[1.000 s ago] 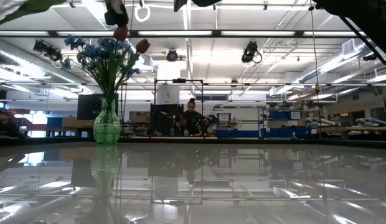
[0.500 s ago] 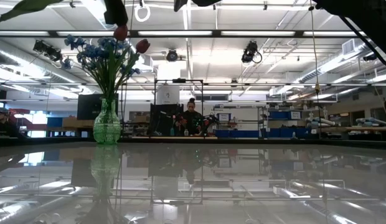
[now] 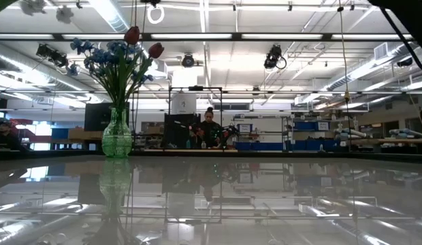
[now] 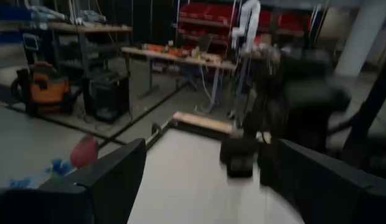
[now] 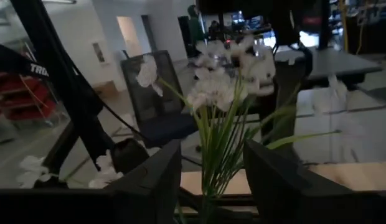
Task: Sort flowers into vase by color
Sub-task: Return to Home Position
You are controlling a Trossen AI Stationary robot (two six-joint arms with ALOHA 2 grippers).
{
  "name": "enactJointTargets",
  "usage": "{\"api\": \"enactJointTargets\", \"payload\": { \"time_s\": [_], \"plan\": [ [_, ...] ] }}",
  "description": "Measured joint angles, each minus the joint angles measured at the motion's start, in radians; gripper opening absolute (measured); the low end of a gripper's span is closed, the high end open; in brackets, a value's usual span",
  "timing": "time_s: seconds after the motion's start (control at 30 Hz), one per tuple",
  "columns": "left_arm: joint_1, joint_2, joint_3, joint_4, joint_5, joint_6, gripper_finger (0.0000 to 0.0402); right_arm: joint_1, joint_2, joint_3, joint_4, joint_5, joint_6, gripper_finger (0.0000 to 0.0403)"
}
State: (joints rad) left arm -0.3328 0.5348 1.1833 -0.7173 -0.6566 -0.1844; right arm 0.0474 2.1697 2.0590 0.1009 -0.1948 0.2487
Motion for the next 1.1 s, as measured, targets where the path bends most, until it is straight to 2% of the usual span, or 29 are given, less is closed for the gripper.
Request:
{"api": "enactJointTargets", "payload": {
  "time_s": [0.13, 0.27, 0.57, 0.77, 0.97, 1.03, 1.1],
  "plan": [
    [0.0, 0.002, 0.017, -0.04, 0.018, 0.041, 0.0358, -0.004, -0.064, 0.0, -0.106, 0.039, -0.042, 0.018],
    [0.0, 0.008, 0.053, -0.061, 0.033, 0.078, 0.0345, -0.003, -0.142, 0.0, -0.236, 0.125, -0.077, 0.018],
    [0.0, 0.115, 0.122, -0.098, 0.034, 0.076, 0.0278, -0.003, -0.29, 0.0, -0.451, 0.256, -0.115, 0.0172],
    [0.0, 0.129, 0.2, -0.105, 0.025, 0.085, 0.0183, -0.004, -0.386, 0.0, -0.607, 0.308, -0.127, 0.011],
    [0.0, 0.043, 0.293, -0.291, 0.022, 0.015, 0.0053, -0.002, -0.468, 0.0, -0.73, 0.315, -0.137, 0.0014],
    [0.0, -0.002, 0.289, -0.355, 0.022, -0.018, 0.0016, 0.008, -0.491, 0.0, -0.767, 0.362, -0.137, 0.001],
    [0.0, -0.047, 0.275, -0.417, 0.006, -0.064, 0.0008, 0.023, -0.514, 0.0, -0.795, 0.43, -0.137, 0.0015]
  ]
}}
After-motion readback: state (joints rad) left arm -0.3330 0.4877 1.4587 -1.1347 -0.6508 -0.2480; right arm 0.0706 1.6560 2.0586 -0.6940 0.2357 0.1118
